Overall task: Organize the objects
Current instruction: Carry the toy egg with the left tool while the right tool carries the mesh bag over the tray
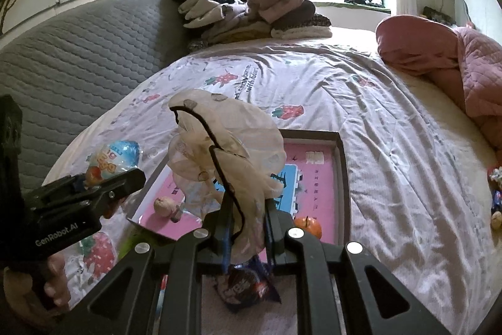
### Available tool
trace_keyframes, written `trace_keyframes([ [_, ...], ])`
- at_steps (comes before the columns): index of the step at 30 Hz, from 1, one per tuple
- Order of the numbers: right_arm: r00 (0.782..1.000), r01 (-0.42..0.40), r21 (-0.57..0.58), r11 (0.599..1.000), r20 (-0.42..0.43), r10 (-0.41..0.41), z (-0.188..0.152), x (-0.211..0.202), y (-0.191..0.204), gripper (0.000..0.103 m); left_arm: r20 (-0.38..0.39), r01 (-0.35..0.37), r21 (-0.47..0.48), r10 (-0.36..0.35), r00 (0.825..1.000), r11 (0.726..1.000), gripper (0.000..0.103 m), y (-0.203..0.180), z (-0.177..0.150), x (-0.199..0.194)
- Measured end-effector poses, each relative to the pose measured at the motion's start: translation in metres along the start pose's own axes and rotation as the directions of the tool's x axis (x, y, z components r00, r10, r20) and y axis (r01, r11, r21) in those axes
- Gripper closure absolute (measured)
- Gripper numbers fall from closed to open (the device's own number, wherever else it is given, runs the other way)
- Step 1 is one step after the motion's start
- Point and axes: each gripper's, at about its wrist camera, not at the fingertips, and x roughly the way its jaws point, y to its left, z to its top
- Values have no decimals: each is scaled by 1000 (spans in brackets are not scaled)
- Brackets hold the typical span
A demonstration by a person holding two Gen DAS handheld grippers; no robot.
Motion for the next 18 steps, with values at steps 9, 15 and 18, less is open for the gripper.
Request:
trace_keyframes([
  [9,999,21,11,1000,-25,-20,5,26,-9,86,-28,0,6,0,1000,1000,49,-6,17,33],
  [15,998,41,27,999,-50,-39,4,43,-19,86,-73,-2,23,4,997,1000,49,-12,16,56],
  [18,996,54,24,998,-69,-52,4,54,-24,86,-105,-14,32,18,994,999,49,-13,15,68],
])
